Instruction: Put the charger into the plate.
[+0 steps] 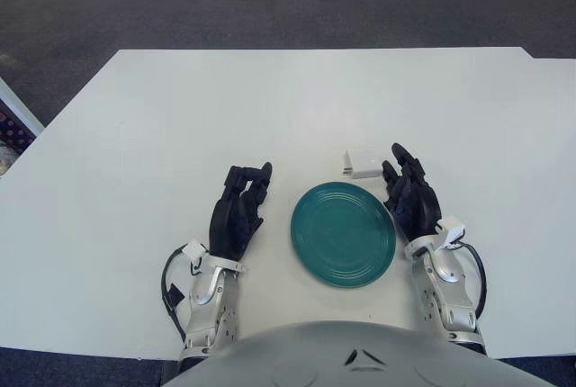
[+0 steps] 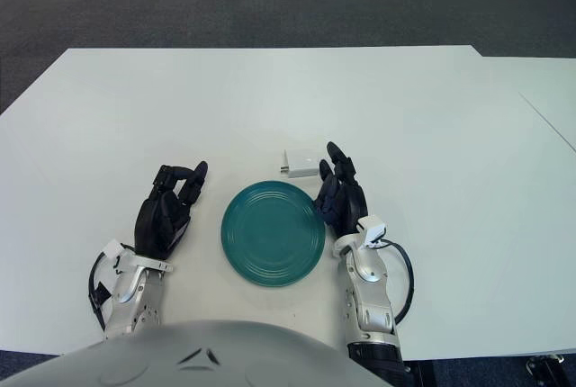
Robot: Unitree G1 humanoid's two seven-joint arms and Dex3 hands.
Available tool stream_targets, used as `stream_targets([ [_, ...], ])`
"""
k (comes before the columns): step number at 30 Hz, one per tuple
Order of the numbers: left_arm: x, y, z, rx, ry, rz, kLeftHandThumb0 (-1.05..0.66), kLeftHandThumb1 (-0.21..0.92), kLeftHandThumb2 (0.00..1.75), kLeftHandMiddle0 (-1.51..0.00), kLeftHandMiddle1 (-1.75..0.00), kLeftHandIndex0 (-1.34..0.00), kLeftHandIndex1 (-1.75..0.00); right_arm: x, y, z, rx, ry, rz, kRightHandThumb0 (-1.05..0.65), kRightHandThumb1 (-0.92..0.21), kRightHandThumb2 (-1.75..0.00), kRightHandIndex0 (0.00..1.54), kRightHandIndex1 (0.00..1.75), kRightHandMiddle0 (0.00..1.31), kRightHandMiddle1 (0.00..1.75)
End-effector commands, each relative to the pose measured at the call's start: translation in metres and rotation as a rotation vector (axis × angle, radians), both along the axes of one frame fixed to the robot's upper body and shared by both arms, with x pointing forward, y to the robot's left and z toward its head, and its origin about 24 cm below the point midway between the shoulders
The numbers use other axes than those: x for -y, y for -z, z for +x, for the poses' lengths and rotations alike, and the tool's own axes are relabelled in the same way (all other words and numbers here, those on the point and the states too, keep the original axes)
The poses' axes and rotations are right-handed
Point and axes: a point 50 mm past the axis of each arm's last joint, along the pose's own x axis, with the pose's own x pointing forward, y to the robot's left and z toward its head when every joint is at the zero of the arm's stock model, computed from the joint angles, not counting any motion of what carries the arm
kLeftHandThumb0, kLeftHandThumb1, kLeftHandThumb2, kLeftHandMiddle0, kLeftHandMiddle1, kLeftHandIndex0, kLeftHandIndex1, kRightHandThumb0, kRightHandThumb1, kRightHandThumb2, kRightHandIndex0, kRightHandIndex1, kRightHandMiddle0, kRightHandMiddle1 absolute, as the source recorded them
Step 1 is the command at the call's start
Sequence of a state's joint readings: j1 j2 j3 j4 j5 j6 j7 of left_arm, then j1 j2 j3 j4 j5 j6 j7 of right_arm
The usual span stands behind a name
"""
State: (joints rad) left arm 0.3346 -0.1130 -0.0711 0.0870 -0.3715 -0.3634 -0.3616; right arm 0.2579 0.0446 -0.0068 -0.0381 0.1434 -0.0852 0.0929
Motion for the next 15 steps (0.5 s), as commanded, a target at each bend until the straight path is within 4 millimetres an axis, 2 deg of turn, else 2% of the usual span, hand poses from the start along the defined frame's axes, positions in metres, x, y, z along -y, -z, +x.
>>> stream_targets([
  [1, 0.0038, 0.0204, -0.0138, -0.121, -0.015, -0.015, -1.02, 0.92, 0.63, -0.19, -0.01, 0.00, -1.34, -0.0006, 0.0276, -0.0177, -0.176, 0.005, 0.017, -0.69, -0.92, -1.05, 0.10, 0.00, 0.00, 0.22],
  [3, 0.0042, 0.0202, -0.0141, -0.133, -0.028, -0.025, -1.03, 0.92, 0.63, -0.18, -0.01, 0.00, -1.34, -0.0008, 0.0274, -0.0176, -0.175, 0.003, 0.018, -0.69, -0.92, -1.05, 0.10, 0.00, 0.00, 0.22],
  [5, 0.0047, 0.0195, -0.0147, -0.135, -0.036, -0.035, -1.02, 0.92, 0.59, -0.21, -0.02, 0.00, -1.54, -0.0006, 0.0272, -0.0174, -0.175, 0.003, 0.018, -0.69, -0.92, -1.05, 0.10, 0.00, 0.00, 0.22],
  [8, 0.0046, 0.0185, -0.0149, -0.121, -0.037, -0.043, -1.01, 0.92, 0.57, -0.23, -0.02, 0.00, -1.61, -0.0006, 0.0267, -0.0172, -0.174, 0.000, 0.018, -0.69, -0.92, -1.05, 0.10, 0.00, 0.00, 0.22],
  [11, 0.0050, 0.0191, -0.0139, -0.137, -0.036, -0.057, -1.02, 0.92, 0.60, -0.21, -0.01, 0.00, -1.43, -0.0001, 0.0266, -0.0168, -0.174, -0.002, 0.018, -0.69, -0.92, -1.04, 0.11, 0.00, 0.00, 0.22],
  [15, 0.0069, 0.0191, -0.0133, -0.149, -0.047, -0.069, -1.01, 0.92, 0.59, -0.22, -0.01, 0.00, -1.43, 0.0014, 0.0258, -0.0161, -0.170, -0.006, 0.014, -0.69, -0.92, -1.04, 0.11, 0.00, 0.00, 0.23],
])
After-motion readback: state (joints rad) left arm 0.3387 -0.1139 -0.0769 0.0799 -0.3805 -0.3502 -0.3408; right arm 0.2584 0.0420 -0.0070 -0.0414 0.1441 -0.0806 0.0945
